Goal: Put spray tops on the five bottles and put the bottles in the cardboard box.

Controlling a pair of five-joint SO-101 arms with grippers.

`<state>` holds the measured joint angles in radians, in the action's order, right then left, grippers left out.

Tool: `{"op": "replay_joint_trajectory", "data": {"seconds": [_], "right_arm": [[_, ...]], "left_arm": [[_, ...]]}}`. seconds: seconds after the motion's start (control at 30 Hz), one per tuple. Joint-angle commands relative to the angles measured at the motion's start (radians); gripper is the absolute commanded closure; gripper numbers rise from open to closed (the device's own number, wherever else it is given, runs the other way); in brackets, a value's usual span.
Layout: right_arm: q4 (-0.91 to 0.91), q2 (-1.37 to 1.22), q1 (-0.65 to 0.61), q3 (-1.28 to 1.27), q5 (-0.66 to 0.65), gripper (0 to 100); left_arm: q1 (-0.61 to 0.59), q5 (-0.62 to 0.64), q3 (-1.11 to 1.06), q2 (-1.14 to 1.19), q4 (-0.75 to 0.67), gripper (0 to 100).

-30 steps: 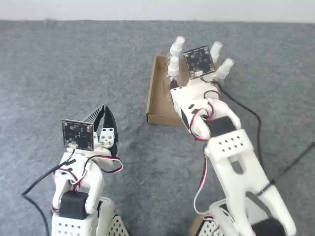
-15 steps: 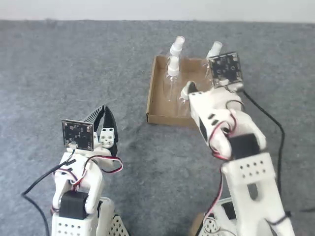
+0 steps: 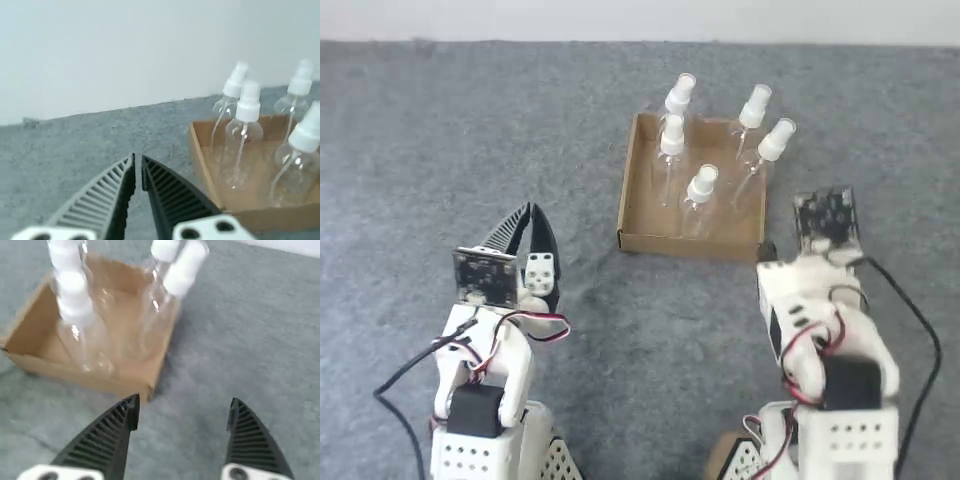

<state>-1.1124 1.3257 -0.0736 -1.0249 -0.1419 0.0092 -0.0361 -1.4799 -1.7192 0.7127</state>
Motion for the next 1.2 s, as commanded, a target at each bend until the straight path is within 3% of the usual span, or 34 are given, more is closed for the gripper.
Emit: {"op": "replay_joint_trajectory", "data": {"seconds": [0.0,0.13,0.4,0.6,0.77,0.97,1.03,1.17], "right_arm": [[-0.027,0.205,0.071,-0.133,-0.092,76.8],[-0.096,0.372,0.088,-0.209,-0.13,76.8],[-0.111,0.479,0.09,-0.272,-0.19,76.8],[-0.104,0.489,0.09,-0.4,-0.184,76.8],[-0.104,0.489,0.09,-0.43,-0.183,78.3],[-0.068,0.489,0.09,-0.46,-0.186,99.1],[-0.056,0.489,0.088,-0.496,-0.186,97.9],[-0.051,0.489,0.088,-0.569,-0.184,95.4]], "left_arm": [[-0.061,-0.12,0.039,-0.012,0.029,99],[-0.167,-0.12,0.039,-0.012,0.055,99],[-0.245,-0.114,0.039,-0.012,0.17,99],[-0.302,0.069,0.035,-0.012,0.245,99],[-0.33,0.112,0.018,-0.012,0.305,99],[-0.327,0.11,-0.157,-0.012,0.221,99],[-0.325,0.112,-0.217,-0.003,0.144,99],[-0.325,0.11,-0.211,-0.002,0.161,99]]}}
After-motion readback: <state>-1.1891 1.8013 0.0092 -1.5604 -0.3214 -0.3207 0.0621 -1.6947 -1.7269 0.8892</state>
